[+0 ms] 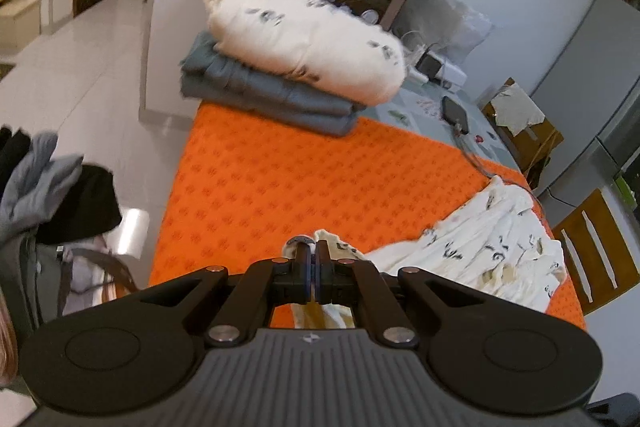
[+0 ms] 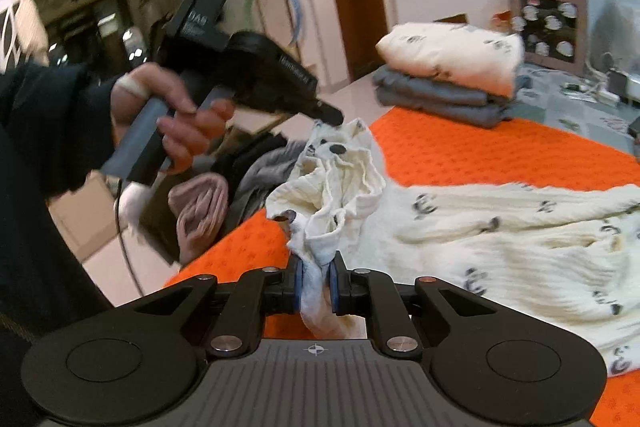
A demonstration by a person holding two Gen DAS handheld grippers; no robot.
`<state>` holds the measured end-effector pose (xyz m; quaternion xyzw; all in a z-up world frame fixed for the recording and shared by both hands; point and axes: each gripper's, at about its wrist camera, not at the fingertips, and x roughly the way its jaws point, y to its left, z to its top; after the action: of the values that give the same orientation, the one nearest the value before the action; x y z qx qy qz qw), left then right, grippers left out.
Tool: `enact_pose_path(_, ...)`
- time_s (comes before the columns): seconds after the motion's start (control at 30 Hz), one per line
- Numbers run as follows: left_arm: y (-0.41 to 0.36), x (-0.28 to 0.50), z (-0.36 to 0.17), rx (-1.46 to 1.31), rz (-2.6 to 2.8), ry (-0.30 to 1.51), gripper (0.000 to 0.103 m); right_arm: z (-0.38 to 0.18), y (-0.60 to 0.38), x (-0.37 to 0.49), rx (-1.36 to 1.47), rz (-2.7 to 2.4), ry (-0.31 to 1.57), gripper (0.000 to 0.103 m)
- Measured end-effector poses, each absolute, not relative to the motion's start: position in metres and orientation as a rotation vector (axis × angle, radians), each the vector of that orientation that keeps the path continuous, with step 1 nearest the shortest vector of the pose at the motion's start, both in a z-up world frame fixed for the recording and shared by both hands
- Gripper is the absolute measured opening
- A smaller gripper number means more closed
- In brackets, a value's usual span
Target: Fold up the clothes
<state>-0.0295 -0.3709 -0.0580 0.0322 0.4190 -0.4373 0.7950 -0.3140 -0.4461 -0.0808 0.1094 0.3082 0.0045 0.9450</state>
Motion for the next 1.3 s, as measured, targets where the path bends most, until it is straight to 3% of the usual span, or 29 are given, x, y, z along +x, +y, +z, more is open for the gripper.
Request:
enact_pose_path(0.37,-0.411,-0.039,-0.059,0.101,-0.925,0.917,0.002,-0.067,-0.484,-0.321,0.211,0.002,0.633,0.015)
enact_pose_path(0.77,-0.346,-0.014,-0.09,0.008,-0.802,1.031,0.002,-0.097,-0.442,-0.296,0.198,0.209,0.71,0.016)
enact_pose_path(0.93,-0.325,-0.006,-0.102,-0.011,-0.808,1.066,0.002,-0.101,-0.412,-0.286,0.113,0.259,0.772,0.026)
enact_pose_path(1.07,-0.321,-0.007,-0.101,-0.027,-0.84,1.07,0.002,-0.08,-0.416,-0.275,0.148,0.223,0.713,0.055)
enact_pose_path(1.1,-0.321,-0.007,-0.1,-0.031,-0.85,1.073,0.002,-0.074,-0.418,-0.271,0.164,0.21,0.694,0.059)
enact_pose_path(1.3,-0.331,-0.009,-0.087,-0.032,-0.915,1.085,0.002,-0.07,-0.424,-0.221,0.2,0.003,0.675,0.064)
